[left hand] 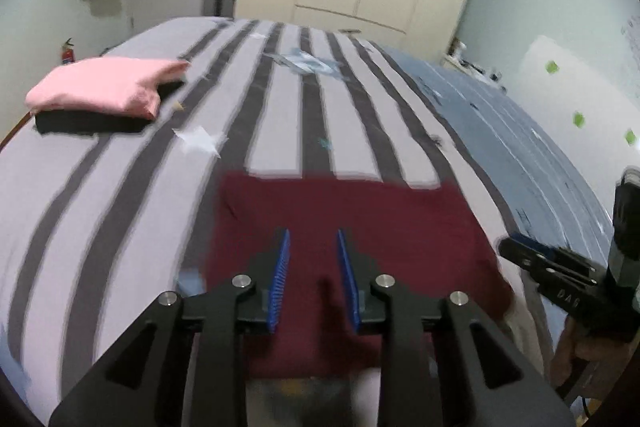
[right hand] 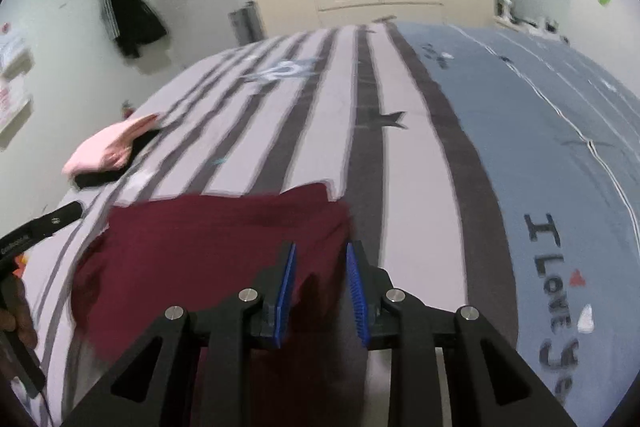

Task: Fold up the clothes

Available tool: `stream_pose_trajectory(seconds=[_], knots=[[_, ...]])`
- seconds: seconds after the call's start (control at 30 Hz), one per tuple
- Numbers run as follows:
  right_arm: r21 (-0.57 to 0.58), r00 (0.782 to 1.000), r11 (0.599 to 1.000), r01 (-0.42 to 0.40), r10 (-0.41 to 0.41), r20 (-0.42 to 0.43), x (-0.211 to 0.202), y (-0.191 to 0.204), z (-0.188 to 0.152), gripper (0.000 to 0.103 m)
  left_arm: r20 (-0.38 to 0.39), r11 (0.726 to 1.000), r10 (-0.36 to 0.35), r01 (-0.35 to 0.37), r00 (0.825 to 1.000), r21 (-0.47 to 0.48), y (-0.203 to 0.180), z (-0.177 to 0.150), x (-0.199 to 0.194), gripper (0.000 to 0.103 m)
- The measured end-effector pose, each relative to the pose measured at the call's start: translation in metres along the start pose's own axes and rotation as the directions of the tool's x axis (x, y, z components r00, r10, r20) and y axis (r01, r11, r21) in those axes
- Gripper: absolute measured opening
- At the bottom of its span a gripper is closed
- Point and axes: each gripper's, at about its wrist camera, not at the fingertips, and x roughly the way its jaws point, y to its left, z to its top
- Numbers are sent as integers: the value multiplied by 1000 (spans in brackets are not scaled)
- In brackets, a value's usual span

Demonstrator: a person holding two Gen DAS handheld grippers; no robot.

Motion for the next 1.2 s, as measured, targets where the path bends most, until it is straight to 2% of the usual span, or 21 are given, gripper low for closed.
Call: stream_pose_trajectory(seconds=[0.13,0.17,0.3,0.4,0.47,0.53,0.6,0.7,0.77,0.8,0.83,0.87,1.0,1.13,1.2], knots=[[-79,995,992,-98,95,-36,-20,48,-33,24,-48,999,-49,49,998,-3,-32,-34,0,22],[-87,993,990,-111,108,-46,-20,53,-38,24,-48,997,-79,78,996,-8,-36,-39,3,22],[-101,992,987,-127,125,-26,-11,67,-47,24,-7,997,-73,73,997,32,-44,-48,9,21],[-79,992,989,-124,123,-15,3,65,-48,24,1,997,-60,60,998,50,-39,-50,21,21],[-62,992,990,-127,126,-15,13,62,-52,24,-23,996,-53,54,998,67,-39,-65,31,21],[-93,994,989,-111,108,-32,26,61,-63,21,-22,996,-46,47,999,76,-43,-65,27,21],[-104,994,989,-108,107,-20,25,63,-67,21,-23,995,-46,48,999,85,-44,-62,22,21],[-108,997,991,-79,79,-2,14,61,-60,20,18,998,-25,24,1000,55,-31,-51,8,21],[-74,998,996,-58,59,5,11,51,-58,20,4,999,-2,1,1000,50,-17,-55,11,19],[-65,999,997,-49,49,4,11,46,-59,17,-7,998,2,-1,1000,55,-11,-58,14,15],[-61,999,997,-40,40,3,12,41,-62,9,-17,998,5,-4,1000,60,-5,-62,17,15],[-54,999,998,-44,44,-6,15,37,-65,7,-22,998,-2,4,1000,59,-3,-64,21,14],[-51,997,996,-70,69,-20,22,30,-69,7,-46,998,-4,7,999,66,-3,-59,23,14],[-27,999,999,-42,41,-19,12,29,-60,6,21,999,40,-40,999,11,13,-44,-1,14],[-10,999,1000,-28,28,-15,11,22,-60,6,-1,998,54,-54,999,11,26,-52,6,8]])
